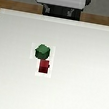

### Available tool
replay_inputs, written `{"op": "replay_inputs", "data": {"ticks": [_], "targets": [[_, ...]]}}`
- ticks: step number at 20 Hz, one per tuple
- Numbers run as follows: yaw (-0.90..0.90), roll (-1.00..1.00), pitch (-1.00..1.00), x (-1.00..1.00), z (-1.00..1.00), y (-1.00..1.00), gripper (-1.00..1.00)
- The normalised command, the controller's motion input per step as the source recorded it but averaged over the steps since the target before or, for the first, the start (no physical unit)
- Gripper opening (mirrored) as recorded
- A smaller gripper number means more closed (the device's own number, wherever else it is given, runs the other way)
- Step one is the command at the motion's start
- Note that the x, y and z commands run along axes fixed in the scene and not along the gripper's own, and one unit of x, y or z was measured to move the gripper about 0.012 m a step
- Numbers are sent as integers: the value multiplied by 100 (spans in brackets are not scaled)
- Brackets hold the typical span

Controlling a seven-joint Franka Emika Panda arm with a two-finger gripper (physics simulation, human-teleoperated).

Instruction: Place the red cube on top of the green cube.

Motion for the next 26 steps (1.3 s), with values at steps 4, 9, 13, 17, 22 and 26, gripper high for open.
{"op": "replay_inputs", "data": {"ticks": [4, 9, 13, 17, 22, 26], "targets": [[0, 0, 0, 50, 0, 0, 100], [0, 0, 0, 100, 0, 0, 100], [0, 0, 0, 25, 0, -12, 100], [0, 0, 0, 25, 0, -25, 100], [0, 0, 0, 40, -20, 0, 100], [0, 0, 0, 0, -50, 0, 100]]}}
